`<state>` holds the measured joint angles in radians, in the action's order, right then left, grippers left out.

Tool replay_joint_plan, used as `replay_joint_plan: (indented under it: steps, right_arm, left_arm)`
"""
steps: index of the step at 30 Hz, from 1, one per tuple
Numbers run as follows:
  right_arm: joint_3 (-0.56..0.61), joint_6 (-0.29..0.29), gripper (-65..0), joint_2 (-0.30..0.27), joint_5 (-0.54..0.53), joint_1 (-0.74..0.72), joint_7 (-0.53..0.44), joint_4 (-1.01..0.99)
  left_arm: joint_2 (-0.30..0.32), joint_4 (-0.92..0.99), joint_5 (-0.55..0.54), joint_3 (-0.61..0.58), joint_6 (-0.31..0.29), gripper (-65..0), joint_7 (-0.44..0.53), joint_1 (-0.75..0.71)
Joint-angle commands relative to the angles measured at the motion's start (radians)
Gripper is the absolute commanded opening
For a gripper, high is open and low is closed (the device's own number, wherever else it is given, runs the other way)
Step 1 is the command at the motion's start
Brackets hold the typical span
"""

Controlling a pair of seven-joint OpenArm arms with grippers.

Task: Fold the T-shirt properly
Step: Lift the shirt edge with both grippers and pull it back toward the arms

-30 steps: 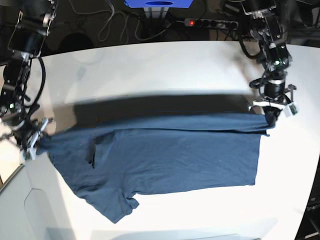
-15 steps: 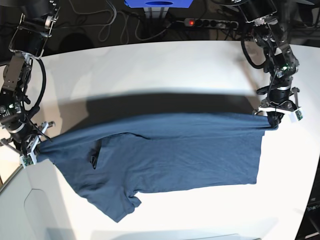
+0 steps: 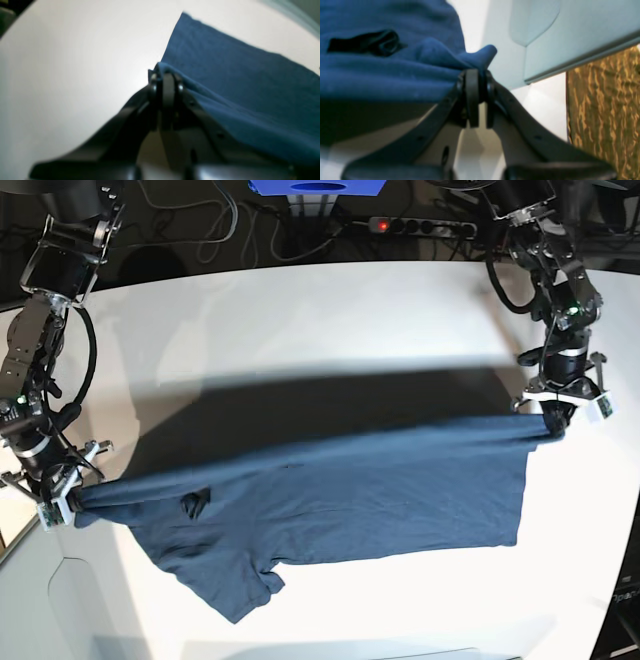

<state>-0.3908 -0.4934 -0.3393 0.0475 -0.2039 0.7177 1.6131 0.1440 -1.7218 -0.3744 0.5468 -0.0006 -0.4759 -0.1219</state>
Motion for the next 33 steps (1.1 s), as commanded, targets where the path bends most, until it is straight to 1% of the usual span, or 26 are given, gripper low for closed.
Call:
replay_joint_plan:
  steps: [1,5,9,11,13,15,20,24,29,31,33]
  right_arm:
    - [-0.010,-0.008,-64.8,-0.019,0.005,0.011,-0.004,0.003]
    - [-0.010,-0.008,-64.8,-0.019,0.005,0.039,-0.011,0.014]
    - [-0.017,-0.008,-64.8,-0.019,0.004,0.017,-0.005,0.072]
    - [-0.036,-0.009,-64.8,-0.019,0.002,0.031,-0.004,0.102]
    - [-0.044,-0.009,-64.8,-0.004,0.001,0.053,-0.004,0.109]
    - [-0.044,-0.009,-64.8,-0.001,0.001,0.082,-0.007,0.109]
    - [-0.043,-0.009,-64.8,0.001,0.002,0.140,-0.010,0.114]
    - [-0.046,-0.009,-64.8,-0.005,0.005,0.156,-0.007,0.109]
    - [-0.064,-0.009,-64.8,-0.011,0.005,0.220,-0.010,0.115]
    - [-0.093,-0.009,-64.8,0.010,0.001,0.241,-0.011,0.149]
    - [-0.132,-0.011,-64.8,0.050,0.001,0.249,-0.011,0.229]
  left_arm:
    - [0.009,-0.011,-0.001,0.008,0.004,-65.0,0.021,0.000]
    - [0.003,0.001,-0.002,0.006,0.004,-65.0,0.024,-0.014]
    - [0.004,-0.054,0.004,0.006,0.006,-65.0,0.018,-0.012]
    - [0.003,-0.070,0.007,0.006,0.007,-65.0,0.016,-0.014]
    - [-0.004,-0.062,0.007,0.006,0.007,-65.0,0.016,-0.017]
    - [-0.005,-0.051,0.002,0.006,0.007,-65.0,0.022,-0.038]
    - [-0.045,-0.045,0.007,0.006,0.003,-65.0,0.024,-0.075]
    - [-0.047,-0.059,-0.001,0.006,0.003,-65.0,0.024,-0.117]
    - [-0.047,-0.059,-0.002,0.008,0.004,-65.0,0.026,-0.183]
    - [-0.051,-0.048,-0.002,0.008,0.003,-65.0,0.026,-0.204]
    - [-0.070,-0.045,-0.002,0.009,0.003,-65.0,0.026,-0.216]
